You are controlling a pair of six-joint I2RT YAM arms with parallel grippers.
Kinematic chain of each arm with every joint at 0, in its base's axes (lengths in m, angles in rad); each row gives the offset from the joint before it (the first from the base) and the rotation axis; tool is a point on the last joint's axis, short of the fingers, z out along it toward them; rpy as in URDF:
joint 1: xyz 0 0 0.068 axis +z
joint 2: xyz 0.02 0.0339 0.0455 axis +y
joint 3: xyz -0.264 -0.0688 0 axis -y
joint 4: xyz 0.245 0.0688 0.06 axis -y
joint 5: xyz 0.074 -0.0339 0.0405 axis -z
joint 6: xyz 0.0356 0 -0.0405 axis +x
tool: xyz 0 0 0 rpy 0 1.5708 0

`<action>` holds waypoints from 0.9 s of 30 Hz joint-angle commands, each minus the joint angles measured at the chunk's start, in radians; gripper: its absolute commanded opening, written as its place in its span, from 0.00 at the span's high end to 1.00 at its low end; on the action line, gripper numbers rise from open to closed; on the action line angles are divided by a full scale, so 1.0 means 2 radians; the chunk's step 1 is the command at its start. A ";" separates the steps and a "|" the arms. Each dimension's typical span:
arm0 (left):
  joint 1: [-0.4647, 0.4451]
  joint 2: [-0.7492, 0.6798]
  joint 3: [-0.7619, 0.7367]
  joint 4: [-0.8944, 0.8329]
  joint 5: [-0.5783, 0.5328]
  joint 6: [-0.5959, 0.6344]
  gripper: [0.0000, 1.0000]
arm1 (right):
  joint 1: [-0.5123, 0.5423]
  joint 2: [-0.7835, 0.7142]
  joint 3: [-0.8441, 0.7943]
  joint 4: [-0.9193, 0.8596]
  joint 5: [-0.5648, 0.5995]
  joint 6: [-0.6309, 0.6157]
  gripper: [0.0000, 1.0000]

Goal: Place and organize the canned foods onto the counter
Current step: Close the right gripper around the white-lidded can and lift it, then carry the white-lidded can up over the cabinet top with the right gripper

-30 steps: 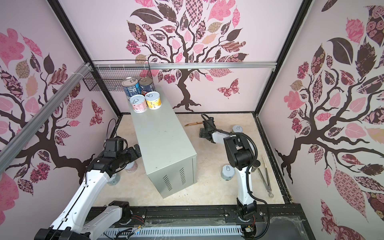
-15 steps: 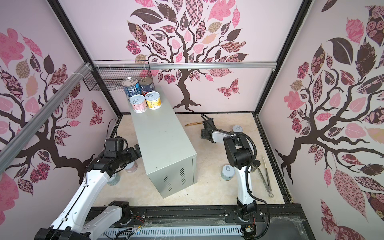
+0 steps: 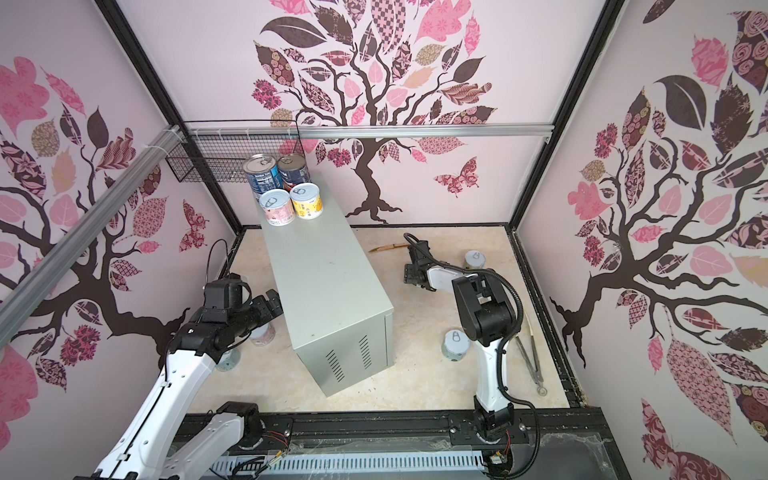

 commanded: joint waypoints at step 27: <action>-0.006 -0.162 0.051 -0.094 0.034 -0.001 0.02 | 0.029 -0.378 -0.011 -0.156 -0.043 0.007 0.43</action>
